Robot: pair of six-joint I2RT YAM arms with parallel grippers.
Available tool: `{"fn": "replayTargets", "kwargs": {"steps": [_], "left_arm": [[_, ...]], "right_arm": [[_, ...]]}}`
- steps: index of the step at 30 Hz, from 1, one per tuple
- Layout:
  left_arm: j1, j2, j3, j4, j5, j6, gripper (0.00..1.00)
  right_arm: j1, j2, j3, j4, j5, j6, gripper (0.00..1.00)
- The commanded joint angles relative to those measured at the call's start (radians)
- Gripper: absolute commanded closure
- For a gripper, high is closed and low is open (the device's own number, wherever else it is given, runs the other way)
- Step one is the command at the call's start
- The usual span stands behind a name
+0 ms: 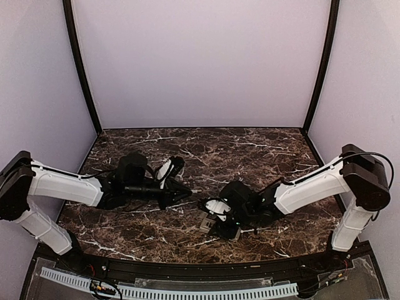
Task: Load the batteries into the remote control
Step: Move the remote control without batteries to the center of the board.
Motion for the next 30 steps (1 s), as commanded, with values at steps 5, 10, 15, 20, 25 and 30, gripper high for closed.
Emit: {"fn": "replayTargets", "kwargs": {"steps": [5, 10, 15, 20, 25, 30], "left_arm": [[0.004, -0.234, -0.127, -0.103, -0.095, -0.076, 1.0], [0.004, -0.37, -0.189, -0.13, -0.142, -0.119, 1.0], [0.004, -0.423, -0.201, -0.184, -0.216, -0.119, 1.0], [0.004, -0.44, -0.204, -0.2, -0.226, -0.131, 1.0], [0.004, -0.44, -0.206, -0.217, -0.217, -0.135, 1.0], [-0.001, -0.421, -0.219, -0.177, -0.183, -0.149, 1.0]], "right_arm": [[0.055, 0.06, 0.043, -0.049, -0.098, -0.119, 0.47], [0.056, 0.123, 0.108, -0.03, -0.197, -0.328, 0.47], [0.027, 0.214, 0.228, -0.159, -0.261, -0.56, 0.48], [-0.012, 0.254, 0.293, -0.242, -0.366, -0.65, 0.46], [-0.014, 0.229, 0.307, -0.271, -0.4, -0.673, 0.33], [-0.017, 0.141, 0.295, -0.235, -0.384, -0.631, 0.19]]}}
